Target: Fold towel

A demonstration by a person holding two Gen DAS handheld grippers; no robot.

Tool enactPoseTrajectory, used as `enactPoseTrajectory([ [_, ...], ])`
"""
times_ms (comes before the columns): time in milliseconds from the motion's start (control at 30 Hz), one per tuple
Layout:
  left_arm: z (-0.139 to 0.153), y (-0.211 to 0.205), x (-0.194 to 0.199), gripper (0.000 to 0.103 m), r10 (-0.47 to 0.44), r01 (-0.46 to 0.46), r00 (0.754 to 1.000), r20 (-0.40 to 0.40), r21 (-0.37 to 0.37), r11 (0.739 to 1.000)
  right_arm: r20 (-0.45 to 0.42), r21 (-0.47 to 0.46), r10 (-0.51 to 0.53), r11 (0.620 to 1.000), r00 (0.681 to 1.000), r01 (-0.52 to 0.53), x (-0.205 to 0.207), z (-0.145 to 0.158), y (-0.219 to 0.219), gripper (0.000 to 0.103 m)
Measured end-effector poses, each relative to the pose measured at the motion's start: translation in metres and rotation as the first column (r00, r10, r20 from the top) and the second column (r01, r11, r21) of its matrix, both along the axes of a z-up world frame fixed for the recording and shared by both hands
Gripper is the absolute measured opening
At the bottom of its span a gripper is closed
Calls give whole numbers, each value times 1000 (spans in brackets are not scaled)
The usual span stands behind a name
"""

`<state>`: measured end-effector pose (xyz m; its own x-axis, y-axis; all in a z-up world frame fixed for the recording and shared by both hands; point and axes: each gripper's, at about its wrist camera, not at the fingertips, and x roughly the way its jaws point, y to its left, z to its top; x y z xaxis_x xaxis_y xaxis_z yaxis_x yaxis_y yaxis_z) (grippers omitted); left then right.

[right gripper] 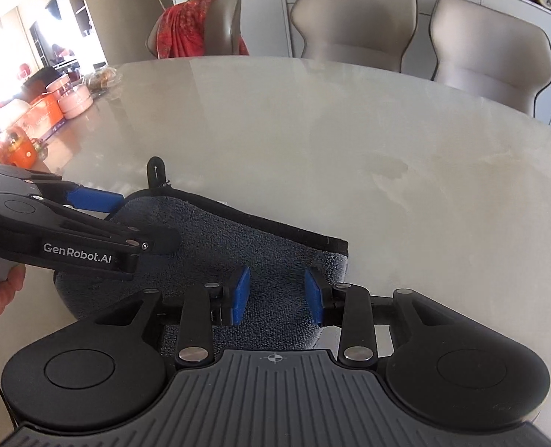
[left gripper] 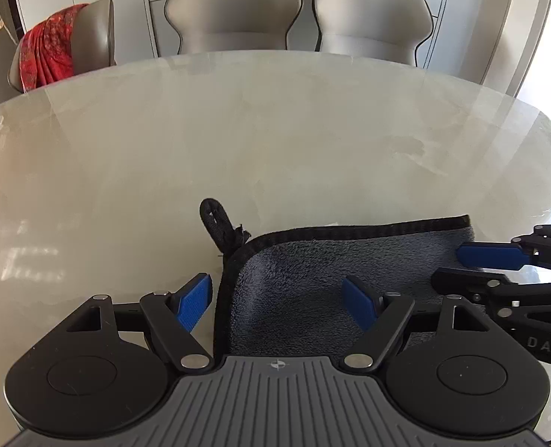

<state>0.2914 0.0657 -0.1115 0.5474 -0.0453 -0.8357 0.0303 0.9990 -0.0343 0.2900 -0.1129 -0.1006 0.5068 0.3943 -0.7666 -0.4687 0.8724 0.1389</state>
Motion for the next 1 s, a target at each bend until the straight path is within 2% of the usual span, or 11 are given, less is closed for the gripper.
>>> enactPoseTrajectory([
  [67, -3, 3, 2, 83, -4, 4, 1000, 4, -7, 1000, -1, -1, -2, 1000, 1000, 2, 1, -1, -1, 34],
  [167, -7, 7, 3, 91, -5, 5, 1000, 14, -5, 1000, -3, -3, -8, 1000, 1000, 8, 2, -2, -2, 34],
  [267, -3, 12, -1, 90, 15, -15, 1000, 11, -22, 1000, -5, -6, -42, 999, 999, 42, 0, 2, -2, 34],
  [367, 8, 13, -19, 89, 14, -14, 999, 49, 0, 1000, 13, -46, -48, 998, 999, 49, -15, 13, 6, 44],
  [433, 15, 14, -31, 89, 15, -15, 998, 61, -8, 1000, 14, -49, -44, 998, 999, 45, -29, 19, 11, 55],
  [467, 17, 15, -39, 89, 20, -19, 998, 65, -13, 1000, 8, -48, -48, 998, 999, 48, -33, 21, 12, 57],
  [700, 18, 20, -69, 89, 41, -41, 998, 47, -21, 999, -91, -47, -69, 997, 993, 65, -71, 26, 25, 58],
  [1000, -2, 12, -67, 90, 4, -5, 1000, 21, 31, 1000, -105, -103, -92, 991, 990, 81, -80, 14, 33, 62],
])
